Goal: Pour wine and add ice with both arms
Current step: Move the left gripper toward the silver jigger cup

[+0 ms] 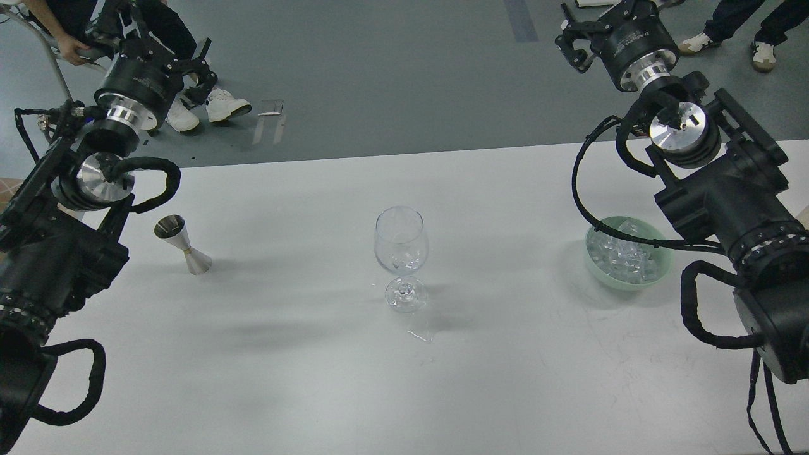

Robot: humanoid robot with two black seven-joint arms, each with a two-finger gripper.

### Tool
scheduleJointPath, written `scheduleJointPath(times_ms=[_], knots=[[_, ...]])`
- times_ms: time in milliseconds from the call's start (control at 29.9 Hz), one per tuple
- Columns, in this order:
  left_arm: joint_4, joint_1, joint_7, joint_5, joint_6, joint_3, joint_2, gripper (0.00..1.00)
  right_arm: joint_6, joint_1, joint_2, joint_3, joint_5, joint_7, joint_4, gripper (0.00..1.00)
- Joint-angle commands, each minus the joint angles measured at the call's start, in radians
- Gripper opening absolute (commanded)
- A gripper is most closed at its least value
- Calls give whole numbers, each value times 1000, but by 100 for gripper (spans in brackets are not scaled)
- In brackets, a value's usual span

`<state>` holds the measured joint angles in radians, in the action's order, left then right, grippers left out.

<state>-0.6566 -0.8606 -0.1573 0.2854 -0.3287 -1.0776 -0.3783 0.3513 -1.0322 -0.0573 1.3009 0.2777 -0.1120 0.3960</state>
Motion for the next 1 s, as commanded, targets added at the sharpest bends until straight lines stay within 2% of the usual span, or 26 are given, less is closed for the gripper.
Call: scheduleJointPath(times_ms=[0, 969], knots=[[0, 2, 1, 0, -1, 1, 1, 98, 0, 0, -1, 0, 0, 0, 1, 100], [-18, 23, -10, 8, -7, 10, 7, 98, 0, 14, 1, 3, -3, -2, 3, 100]])
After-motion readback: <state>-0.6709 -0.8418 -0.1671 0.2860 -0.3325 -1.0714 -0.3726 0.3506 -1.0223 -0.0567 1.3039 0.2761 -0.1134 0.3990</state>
